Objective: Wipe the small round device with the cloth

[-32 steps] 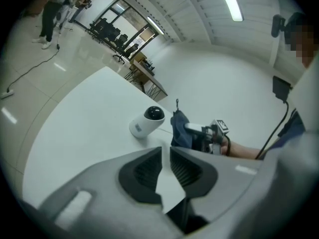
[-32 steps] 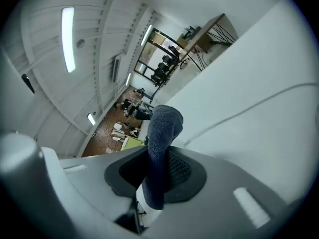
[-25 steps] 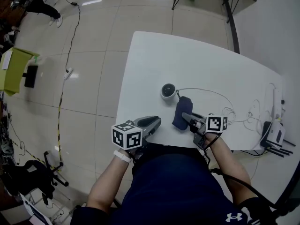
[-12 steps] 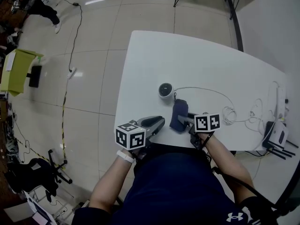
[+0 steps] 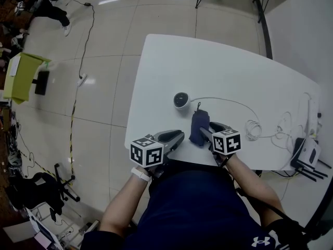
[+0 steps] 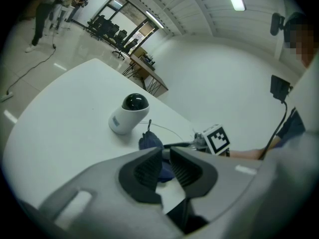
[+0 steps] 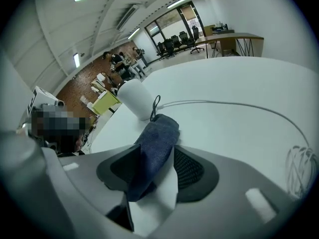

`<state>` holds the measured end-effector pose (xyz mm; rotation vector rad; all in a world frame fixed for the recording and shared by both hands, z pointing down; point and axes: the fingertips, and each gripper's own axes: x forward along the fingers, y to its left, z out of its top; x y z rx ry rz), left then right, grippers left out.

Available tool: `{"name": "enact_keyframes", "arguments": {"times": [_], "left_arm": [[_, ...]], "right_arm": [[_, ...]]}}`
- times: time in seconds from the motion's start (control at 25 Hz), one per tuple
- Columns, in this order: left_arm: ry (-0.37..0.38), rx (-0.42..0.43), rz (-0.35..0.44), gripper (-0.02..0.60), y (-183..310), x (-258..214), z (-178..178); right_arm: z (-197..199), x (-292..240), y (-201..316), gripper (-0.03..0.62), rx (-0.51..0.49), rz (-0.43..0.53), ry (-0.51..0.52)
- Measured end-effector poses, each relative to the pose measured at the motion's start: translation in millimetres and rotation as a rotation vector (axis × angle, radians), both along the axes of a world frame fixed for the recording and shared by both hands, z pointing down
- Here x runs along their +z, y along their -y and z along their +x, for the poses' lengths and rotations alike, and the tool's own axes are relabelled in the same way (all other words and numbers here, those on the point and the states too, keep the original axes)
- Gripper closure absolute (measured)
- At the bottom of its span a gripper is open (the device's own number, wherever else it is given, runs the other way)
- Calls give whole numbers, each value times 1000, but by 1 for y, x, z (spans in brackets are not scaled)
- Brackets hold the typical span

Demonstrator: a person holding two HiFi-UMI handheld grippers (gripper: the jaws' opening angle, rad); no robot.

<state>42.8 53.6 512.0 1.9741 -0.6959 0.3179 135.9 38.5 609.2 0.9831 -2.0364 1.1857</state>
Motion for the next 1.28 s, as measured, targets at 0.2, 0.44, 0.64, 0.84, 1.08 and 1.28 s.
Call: {"name": "enact_keyframes", "arguments": {"times": [0.2, 0.44, 0.64, 0.84, 1.08, 1.28], "left_arm": [[26, -7, 4, 531, -4, 4, 8], [113, -16, 80, 543, -7, 3, 20], [163, -26, 197, 557, 5, -18, 20], [237, -3, 315, 560, 1, -30, 14], [201, 59, 384, 560, 2, -42, 20], [177, 86, 437, 560, 7, -54, 18]], "right_arm": [[6, -25, 11, 395, 48, 83, 79], [-3, -92, 29, 516, 13, 335, 154], [-23, -138, 28, 556, -84, 505, 155], [-40, -164, 23, 562, -121, 586, 180], [-40, -186, 22, 562, -63, 625, 205], [-41, -191, 18, 562, -26, 631, 206]]}}
